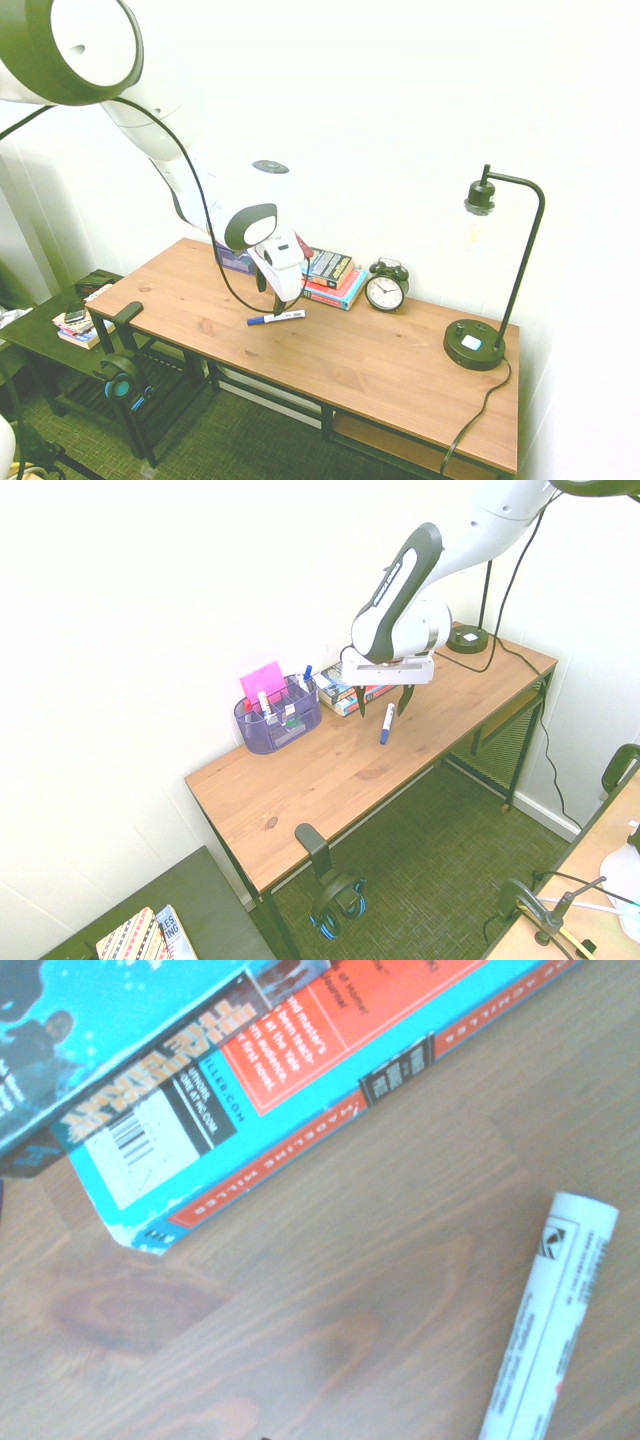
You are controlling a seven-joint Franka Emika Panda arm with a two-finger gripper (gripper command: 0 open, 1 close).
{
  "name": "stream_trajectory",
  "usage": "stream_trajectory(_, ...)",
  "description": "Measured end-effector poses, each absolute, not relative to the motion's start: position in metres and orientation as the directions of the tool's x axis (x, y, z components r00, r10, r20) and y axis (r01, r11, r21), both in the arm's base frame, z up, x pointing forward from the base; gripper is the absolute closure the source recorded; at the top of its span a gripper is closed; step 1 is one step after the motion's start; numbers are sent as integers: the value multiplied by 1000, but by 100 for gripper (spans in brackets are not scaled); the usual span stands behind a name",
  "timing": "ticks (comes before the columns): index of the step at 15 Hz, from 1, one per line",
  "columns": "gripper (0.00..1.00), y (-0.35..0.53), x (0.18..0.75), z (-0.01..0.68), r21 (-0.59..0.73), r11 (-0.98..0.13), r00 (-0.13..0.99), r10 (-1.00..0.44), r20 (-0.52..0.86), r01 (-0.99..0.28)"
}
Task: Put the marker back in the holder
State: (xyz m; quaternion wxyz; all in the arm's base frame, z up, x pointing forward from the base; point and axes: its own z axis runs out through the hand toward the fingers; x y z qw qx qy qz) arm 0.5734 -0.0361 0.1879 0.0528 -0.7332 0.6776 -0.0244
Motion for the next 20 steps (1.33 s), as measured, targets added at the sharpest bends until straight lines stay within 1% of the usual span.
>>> stream_trajectory(1,0,-35,577,184,-103,-49,51,-999,-10,-993)
stream_trajectory(2,100,-33,580,181,-101,-30,30,-1000,6,-994)
stream_trajectory(6,100,-28,582,177,-76,5,-6,-1000,18,-997)
stream_trajectory(9,100,-33,582,163,-44,11,-12,-1000,24,-999)
stream_trajectory(20,100,-34,589,159,-62,10,-12,-1000,21,-998)
